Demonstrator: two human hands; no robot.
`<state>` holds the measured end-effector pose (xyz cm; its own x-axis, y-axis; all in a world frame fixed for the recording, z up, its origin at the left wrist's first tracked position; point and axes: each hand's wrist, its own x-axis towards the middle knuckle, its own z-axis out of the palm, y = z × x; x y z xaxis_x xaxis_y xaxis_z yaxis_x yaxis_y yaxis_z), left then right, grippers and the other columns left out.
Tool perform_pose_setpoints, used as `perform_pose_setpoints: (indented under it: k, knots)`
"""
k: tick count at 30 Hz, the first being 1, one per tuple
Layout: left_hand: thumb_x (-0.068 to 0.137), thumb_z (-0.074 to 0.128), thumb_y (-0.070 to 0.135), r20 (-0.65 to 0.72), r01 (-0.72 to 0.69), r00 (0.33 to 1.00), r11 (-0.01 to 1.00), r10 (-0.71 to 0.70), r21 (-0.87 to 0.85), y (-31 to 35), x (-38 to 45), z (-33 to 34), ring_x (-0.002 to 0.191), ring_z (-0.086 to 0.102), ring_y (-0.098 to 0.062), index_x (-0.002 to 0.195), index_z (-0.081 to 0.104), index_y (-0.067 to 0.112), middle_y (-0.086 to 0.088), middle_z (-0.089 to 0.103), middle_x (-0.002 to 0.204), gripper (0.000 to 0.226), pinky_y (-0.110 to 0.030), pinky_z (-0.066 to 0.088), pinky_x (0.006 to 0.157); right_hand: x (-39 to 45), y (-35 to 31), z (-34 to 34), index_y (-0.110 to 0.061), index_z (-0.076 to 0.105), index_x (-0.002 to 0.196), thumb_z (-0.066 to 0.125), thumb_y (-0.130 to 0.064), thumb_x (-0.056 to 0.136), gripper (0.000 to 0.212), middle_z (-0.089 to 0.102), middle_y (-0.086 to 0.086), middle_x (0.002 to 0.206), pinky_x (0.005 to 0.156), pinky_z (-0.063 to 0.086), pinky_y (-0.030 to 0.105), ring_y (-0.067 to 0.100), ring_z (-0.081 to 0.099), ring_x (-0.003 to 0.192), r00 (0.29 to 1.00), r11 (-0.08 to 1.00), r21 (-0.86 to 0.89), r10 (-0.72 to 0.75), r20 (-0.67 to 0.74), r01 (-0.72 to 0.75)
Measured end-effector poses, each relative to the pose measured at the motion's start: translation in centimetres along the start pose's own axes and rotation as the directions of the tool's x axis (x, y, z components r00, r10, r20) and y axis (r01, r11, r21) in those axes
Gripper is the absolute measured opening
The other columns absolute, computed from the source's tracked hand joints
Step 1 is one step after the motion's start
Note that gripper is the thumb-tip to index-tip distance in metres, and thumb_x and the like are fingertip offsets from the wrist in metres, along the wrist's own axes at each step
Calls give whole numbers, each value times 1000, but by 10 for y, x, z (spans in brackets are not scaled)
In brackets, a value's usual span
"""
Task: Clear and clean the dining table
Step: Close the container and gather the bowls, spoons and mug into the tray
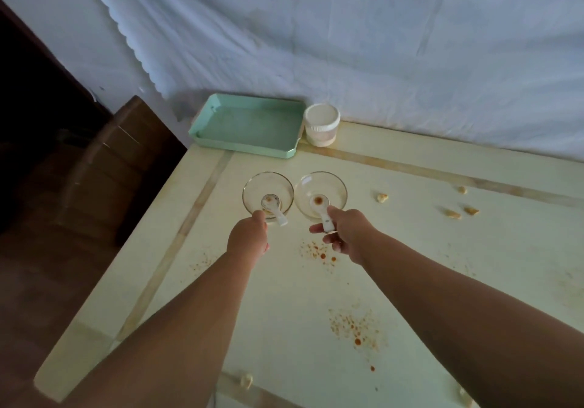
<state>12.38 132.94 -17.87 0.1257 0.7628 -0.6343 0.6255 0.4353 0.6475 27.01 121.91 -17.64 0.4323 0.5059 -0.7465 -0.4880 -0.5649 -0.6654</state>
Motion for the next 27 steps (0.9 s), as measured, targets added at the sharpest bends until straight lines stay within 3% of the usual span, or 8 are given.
perform_pose_setpoints:
  k: [4,6,8,13,16,21,24,27]
  knots:
    - [99,42,27,-72,-83,994,996,84,15,23,32,-22,58,54,-20,90,60,9,-18,67,96,27,-34,48,54,25,-30,30,-2,54,111,41,-30,103,32,77,8,86,43,28,24,12,42,48,999,1000,-5,-25,22,25]
    - [97,49,11,-84,-106,990,990,113,89,31,55,-36,80,65,-27,103,56,7,-20,63,104,10,-42,57,72,36,-45,43,-2,55,111,41,-29,103,31,77,7,86,42,27,23,11,39,49,999,999,-14,-39,33,39]
    - [93,54,1,-86,-151,981,967,172,204,40,75,-46,98,64,-31,114,52,6,-17,61,110,21,-43,56,86,46,-61,56,-2,55,110,41,-29,103,31,77,7,86,42,28,22,10,38,49,997,998,-31,-54,48,55]
    - [97,49,15,-95,-242,955,921,282,306,76,111,-79,76,63,-25,91,54,11,-26,60,105,9,-38,57,69,75,-96,93,-5,53,115,39,-31,104,32,77,7,86,39,26,21,10,36,46,994,996,-22,-85,65,87]
    - [91,55,2,-108,-242,946,887,306,393,92,142,-91,99,63,-35,115,49,5,-20,59,110,24,-46,57,83,90,-115,112,-8,51,116,39,-31,104,28,77,7,87,39,25,20,10,35,46,993,996,0,-93,74,93]
    - [89,61,4,-47,-278,927,768,371,577,114,189,-107,104,62,-36,123,45,5,-19,59,116,37,-46,57,83,122,-140,142,-12,53,110,39,-29,104,22,76,6,84,36,22,16,9,32,45,995,997,39,-64,73,61]
    - [99,45,21,-83,-249,928,769,364,589,123,211,-112,111,61,-40,126,49,2,-24,60,121,34,-50,53,93,147,-151,159,-12,54,104,41,-26,103,20,76,6,79,37,22,15,9,31,46,997,998,36,-61,51,59]
    - [102,34,10,-105,-235,920,747,377,623,130,229,-114,111,60,-37,130,41,1,-24,58,120,30,-40,53,91,165,-157,170,-10,57,106,43,-22,101,18,74,11,79,40,26,18,8,31,44,998,995,81,-59,27,56]
